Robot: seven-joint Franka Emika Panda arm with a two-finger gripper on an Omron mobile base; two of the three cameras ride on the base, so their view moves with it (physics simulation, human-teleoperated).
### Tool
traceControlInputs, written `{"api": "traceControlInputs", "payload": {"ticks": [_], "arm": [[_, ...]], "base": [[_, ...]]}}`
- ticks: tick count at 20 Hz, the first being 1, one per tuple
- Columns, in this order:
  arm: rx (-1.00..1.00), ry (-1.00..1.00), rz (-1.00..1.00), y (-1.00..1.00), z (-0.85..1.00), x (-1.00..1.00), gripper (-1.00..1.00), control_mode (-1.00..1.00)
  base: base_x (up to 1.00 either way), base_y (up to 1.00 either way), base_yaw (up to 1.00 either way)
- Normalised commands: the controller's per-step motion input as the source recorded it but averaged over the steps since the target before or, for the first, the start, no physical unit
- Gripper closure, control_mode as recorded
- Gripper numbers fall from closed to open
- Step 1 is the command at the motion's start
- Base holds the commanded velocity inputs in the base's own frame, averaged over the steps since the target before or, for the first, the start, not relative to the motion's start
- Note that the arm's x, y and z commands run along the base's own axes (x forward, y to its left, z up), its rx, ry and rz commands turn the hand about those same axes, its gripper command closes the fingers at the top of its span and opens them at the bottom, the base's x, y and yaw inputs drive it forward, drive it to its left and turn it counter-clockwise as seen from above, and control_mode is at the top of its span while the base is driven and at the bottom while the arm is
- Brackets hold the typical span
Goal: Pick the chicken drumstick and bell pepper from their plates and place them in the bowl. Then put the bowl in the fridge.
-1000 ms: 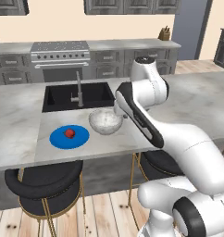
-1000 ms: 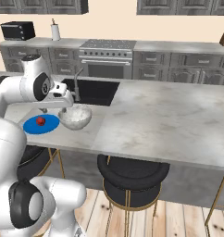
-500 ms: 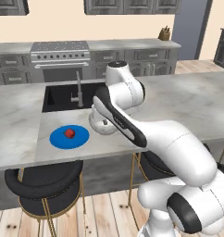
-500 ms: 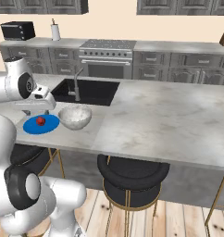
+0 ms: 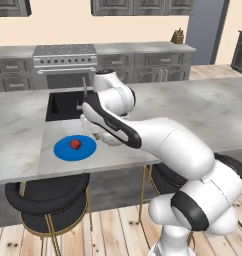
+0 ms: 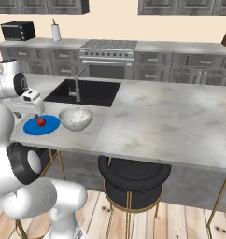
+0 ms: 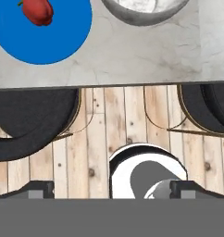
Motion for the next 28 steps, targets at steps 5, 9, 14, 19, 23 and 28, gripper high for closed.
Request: {"api": "traceControlInputs", "payload": {"ticks": [5, 9, 14, 19, 23, 28], "arm": [[0.08, 0.05, -0.16, 0.38, -0.23, 0.14, -1.0, -1.0], [0.04, 0.0, -0.07, 0.3, -0.23, 0.26, -1.0, -1.0], [0.01, 0.0, -0.01, 0.25, -0.23, 0.33, -1.0, -1.0], [0.0, 0.0, -0.02, 0.17, -0.23, 0.43, -1.0, -1.0], [0.0, 0.0, -0.03, 0.11, -0.23, 0.44, -1.0, -1.0], [0.0, 0.02, 0.0, 0.11, -0.24, 0.36, -1.0, -1.0]], "base": [[0.0, 0.0, 0.0], [0.0, 0.0, 0.0], [0.0, 0.0, 0.0], [0.0, 0.0, 0.0], [0.0, 0.0, 0.0], [0.0, 0.0, 0.0]]}}
